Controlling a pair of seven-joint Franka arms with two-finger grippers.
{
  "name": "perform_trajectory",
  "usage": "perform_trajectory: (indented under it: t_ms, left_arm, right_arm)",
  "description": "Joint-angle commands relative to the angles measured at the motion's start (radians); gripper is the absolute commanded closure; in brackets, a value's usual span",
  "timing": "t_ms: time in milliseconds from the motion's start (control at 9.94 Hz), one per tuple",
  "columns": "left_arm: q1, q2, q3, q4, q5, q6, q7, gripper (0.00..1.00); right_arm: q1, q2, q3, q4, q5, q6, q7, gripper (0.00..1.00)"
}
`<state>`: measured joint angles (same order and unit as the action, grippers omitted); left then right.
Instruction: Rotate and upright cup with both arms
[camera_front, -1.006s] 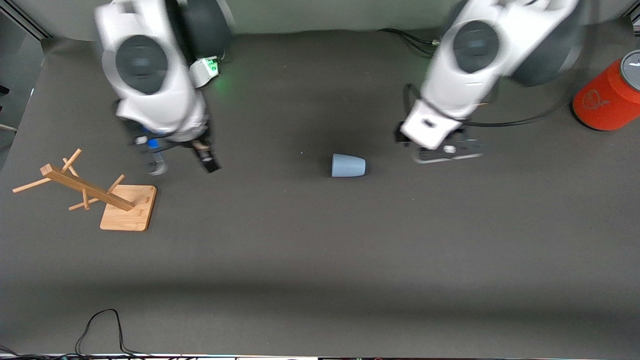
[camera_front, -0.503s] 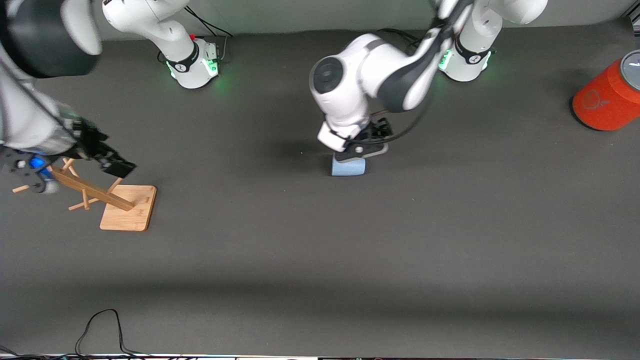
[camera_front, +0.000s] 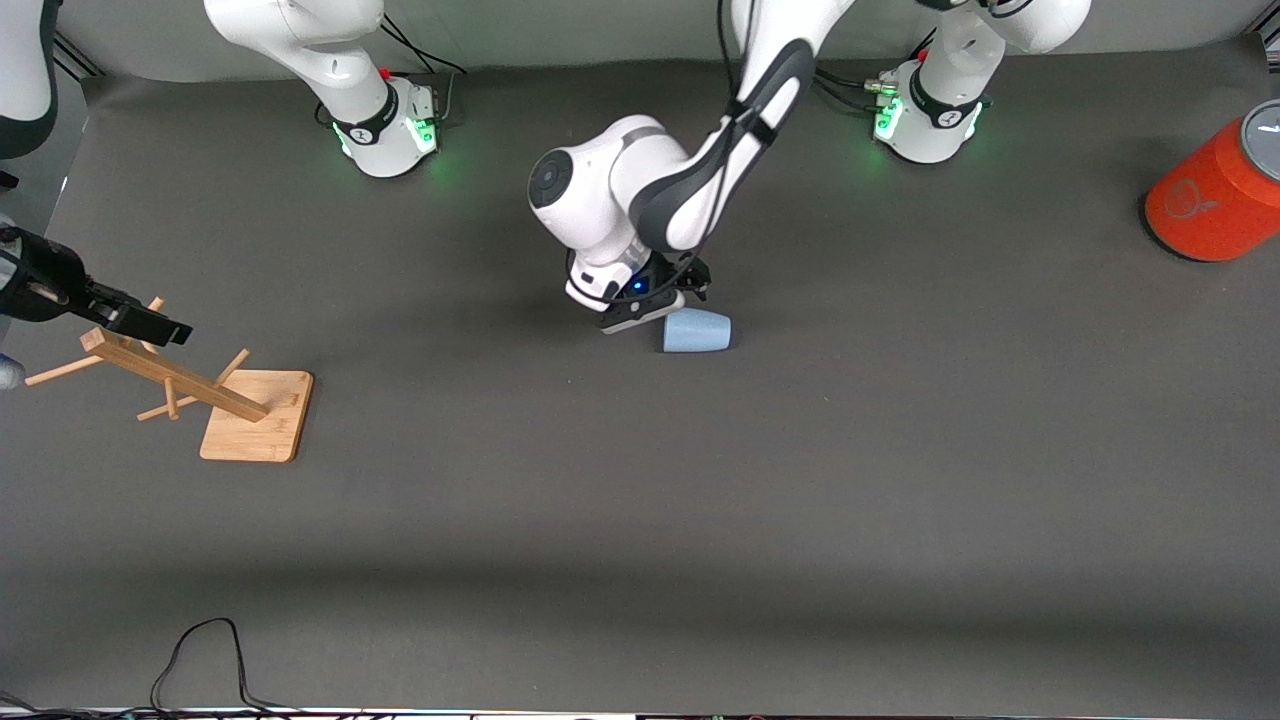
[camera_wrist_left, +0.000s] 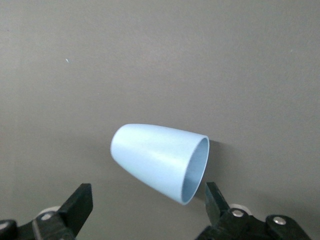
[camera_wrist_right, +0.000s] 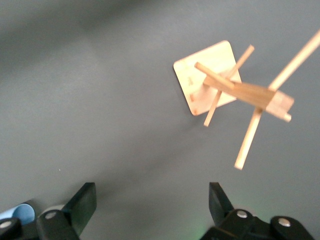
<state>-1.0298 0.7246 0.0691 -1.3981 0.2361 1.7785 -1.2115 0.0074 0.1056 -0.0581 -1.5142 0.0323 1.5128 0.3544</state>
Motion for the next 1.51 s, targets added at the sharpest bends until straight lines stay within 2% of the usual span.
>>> perform_trajectory:
  t_ms: [0, 101, 201, 302, 403, 503, 704, 1006, 1208, 1409]
  left_arm:
    - [-0.032, 0.045, 0.017, 0.044, 0.041, -0.024, -0.032, 0.00]
    - [-0.033, 0.052, 0.017, 0.044, 0.043, -0.025, -0.031, 0.00]
    - [-0.033, 0.067, 0.017, 0.044, 0.060, -0.033, -0.032, 0.05]
    - [-0.033, 0.085, 0.017, 0.044, 0.083, -0.039, -0.033, 0.24]
    - [-0.033, 0.093, 0.017, 0.044, 0.084, -0.045, -0.028, 0.55]
    - [-0.033, 0.093, 0.017, 0.044, 0.086, -0.050, -0.019, 1.00]
    - [-0.033, 0.090, 0.017, 0.050, 0.083, -0.053, 0.010, 1.00]
    - [-0.018, 0.062, 0.015, 0.080, 0.053, -0.146, 0.119, 1.00]
    - [0.040, -0.009, 0.020, 0.085, -0.067, -0.156, 0.220, 1.00]
    - [0.118, -0.074, 0.017, 0.048, -0.202, -0.127, 0.336, 1.00]
  right_arm:
    - [-0.044, -0.044, 0.041, -0.055, -0.019, 0.070, -0.174, 0.00]
    - [-0.043, -0.040, 0.040, -0.054, -0.031, 0.084, -0.219, 0.00]
    - [-0.034, -0.040, 0.040, -0.052, -0.049, 0.096, -0.262, 0.00]
    - [-0.024, -0.041, 0.040, -0.051, -0.055, 0.115, -0.306, 0.00]
    - [-0.023, -0.041, 0.040, -0.052, -0.055, 0.128, -0.349, 0.00]
    - [-0.021, -0.041, 0.040, -0.051, -0.055, 0.138, -0.389, 0.00]
    - [-0.032, -0.041, 0.041, -0.050, -0.054, 0.147, -0.425, 0.00]
    - [-0.041, -0.043, 0.061, -0.049, -0.054, 0.147, -0.425, 0.00]
    - [-0.038, -0.044, 0.060, -0.049, -0.054, 0.147, -0.425, 0.00]
    - [-0.038, -0.043, 0.061, -0.050, -0.054, 0.147, -0.425, 0.00]
